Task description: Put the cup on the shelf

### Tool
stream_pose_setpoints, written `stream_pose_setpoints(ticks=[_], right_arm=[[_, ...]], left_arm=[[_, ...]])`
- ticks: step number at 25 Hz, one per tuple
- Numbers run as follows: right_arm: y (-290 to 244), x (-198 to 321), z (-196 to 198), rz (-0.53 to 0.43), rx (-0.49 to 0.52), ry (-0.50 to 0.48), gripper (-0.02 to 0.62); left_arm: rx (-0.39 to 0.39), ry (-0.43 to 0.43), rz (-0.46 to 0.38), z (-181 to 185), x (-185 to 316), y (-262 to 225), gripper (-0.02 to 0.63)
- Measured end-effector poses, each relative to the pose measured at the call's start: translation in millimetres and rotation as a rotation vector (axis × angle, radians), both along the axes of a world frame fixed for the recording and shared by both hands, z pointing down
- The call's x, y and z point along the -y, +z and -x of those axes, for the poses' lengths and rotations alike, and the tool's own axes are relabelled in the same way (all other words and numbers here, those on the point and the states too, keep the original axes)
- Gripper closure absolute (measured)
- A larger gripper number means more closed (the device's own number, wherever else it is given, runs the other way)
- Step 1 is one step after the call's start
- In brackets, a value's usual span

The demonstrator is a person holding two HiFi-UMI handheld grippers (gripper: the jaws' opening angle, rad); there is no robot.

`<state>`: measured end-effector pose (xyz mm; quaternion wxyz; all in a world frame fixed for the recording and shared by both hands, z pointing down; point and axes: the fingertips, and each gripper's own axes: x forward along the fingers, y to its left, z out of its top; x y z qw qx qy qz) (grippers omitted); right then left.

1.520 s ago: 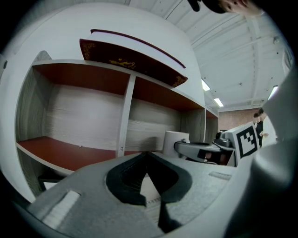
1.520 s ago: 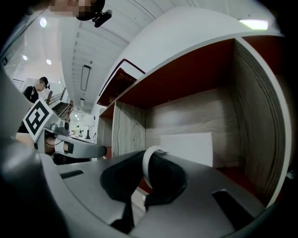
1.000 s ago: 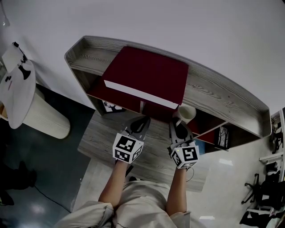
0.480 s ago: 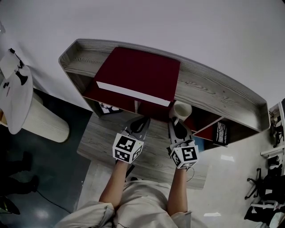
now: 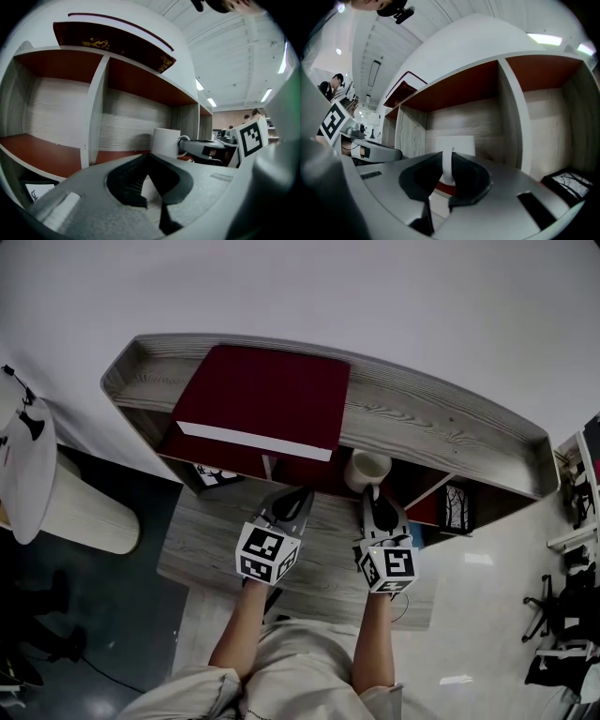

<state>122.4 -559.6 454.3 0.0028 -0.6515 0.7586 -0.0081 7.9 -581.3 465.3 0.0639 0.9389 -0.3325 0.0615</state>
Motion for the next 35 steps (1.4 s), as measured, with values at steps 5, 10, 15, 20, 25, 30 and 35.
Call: stream_pose_setpoints(ticks=[5, 10, 15, 20, 25, 30, 35], right_arm=[[0.7, -0.2, -16.4, 0.004, -0.009, 0.085, 0.541], [0.7, 6.0, -13.7, 0.011, -0.005, 0.102, 0.543], [1.3, 14.3, -10.9, 0.026, -0.004, 0.09, 0.541], [-2.0, 8.4, -15.2, 0.019, 0.008, 0.106, 0.492], [-3.2, -7.4, -10.2, 0.017, 0.011, 0.098, 0.486], [-10.1, -29.3, -5.0, 0.006, 0.016, 0.094, 0.486], [-9.1, -61.7, -0.7, 0.009, 0.015, 0.101, 0.486]], left_arm=[[0.0, -0.001, 0.001, 1.3, 1.5, 0.2, 0.595], [0.006, -0.003, 0.004, 4.2, 3.3, 2.4, 0.595], [0.011, -0.001, 0.004, 6.4, 2.3, -0.7, 0.595], [0.023, -0.004, -0.009, 13.5, -5.8, -4.6, 0.595], [0.037, -0.004, -0.024, 19.9, -22.4, -11.0, 0.595], [0.041, -0.01, -0.049, 27.1, -45.2, -21.2, 0.595], [0.04, -0.013, -0.057, 33.5, -76.5, -22.7, 0.595]])
